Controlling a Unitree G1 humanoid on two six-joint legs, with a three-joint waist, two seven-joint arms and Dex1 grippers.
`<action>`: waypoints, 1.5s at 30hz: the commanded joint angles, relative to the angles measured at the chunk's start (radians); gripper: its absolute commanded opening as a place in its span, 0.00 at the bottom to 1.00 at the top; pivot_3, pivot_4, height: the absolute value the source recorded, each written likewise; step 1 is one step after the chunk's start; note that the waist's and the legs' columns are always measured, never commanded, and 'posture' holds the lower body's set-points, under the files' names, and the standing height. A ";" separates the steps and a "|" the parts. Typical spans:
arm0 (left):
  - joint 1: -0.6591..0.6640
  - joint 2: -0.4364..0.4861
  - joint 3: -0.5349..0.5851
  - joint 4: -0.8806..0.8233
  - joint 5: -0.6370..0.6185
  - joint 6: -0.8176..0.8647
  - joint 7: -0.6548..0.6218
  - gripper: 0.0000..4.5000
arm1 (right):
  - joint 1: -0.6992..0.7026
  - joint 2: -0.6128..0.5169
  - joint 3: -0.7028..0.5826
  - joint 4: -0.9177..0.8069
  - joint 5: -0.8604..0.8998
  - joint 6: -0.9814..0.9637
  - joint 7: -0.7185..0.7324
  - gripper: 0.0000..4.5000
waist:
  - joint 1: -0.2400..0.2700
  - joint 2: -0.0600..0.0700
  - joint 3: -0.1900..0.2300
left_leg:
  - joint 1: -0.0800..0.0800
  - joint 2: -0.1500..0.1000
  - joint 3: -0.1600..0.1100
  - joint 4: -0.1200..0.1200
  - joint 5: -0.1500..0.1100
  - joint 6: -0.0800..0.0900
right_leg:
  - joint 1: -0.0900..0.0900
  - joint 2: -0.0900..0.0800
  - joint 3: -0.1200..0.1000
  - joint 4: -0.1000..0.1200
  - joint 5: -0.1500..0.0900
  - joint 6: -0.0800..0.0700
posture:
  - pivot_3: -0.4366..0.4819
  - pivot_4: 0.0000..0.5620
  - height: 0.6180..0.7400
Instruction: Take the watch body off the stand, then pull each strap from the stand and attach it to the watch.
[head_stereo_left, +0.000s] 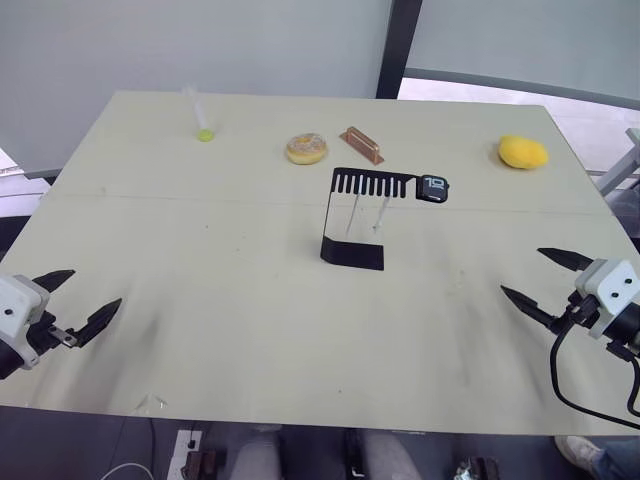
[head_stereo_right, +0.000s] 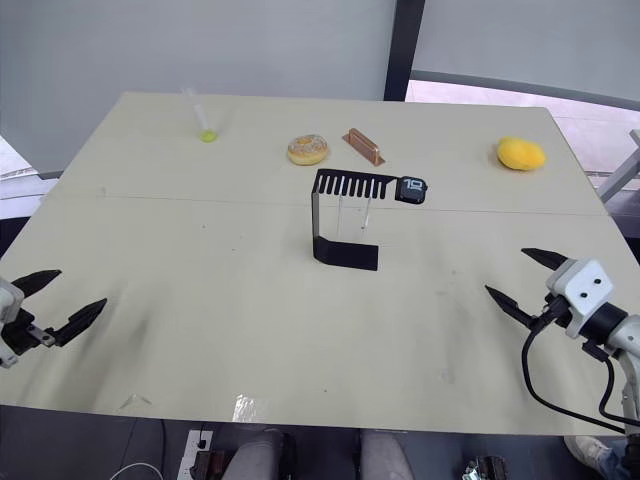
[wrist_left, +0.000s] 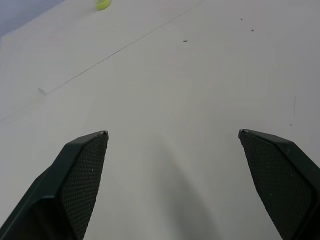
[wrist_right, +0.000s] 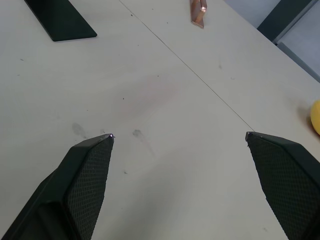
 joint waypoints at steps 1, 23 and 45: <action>0.011 0.008 0.017 -0.062 -0.064 0.023 -0.046 1.00 | 0.008 -0.009 -0.027 -0.040 0.023 -0.001 -0.005 1.00 | 0.000 0.000 0.000 | 0.000 0.000 0.000 0.000 0.000 0.000 | 0.000 0.000 0.000 0.000 0.000 0.000 | 0.48 0.27 1.00; -0.349 0.026 -0.220 -0.442 -0.506 0.446 -0.022 1.00 | -0.138 0.514 0.244 -1.121 0.235 0.881 -1.018 1.00 | -0.003 -0.001 -0.001 | -0.006 0.000 0.004 0.000 0.005 -0.008 | -0.015 0.003 0.007 0.013 0.000 0.000 | 0.48 0.27 1.00; -0.606 -0.002 -0.368 -0.375 -0.496 0.458 -0.083 1.00 | -0.519 0.729 0.357 -1.032 0.035 1.306 -1.247 1.00 | -0.012 -0.002 -0.001 | -0.020 -0.001 0.011 0.003 0.012 -0.009 | -0.034 0.004 0.014 0.025 0.000 0.000 | 0.48 0.27 1.00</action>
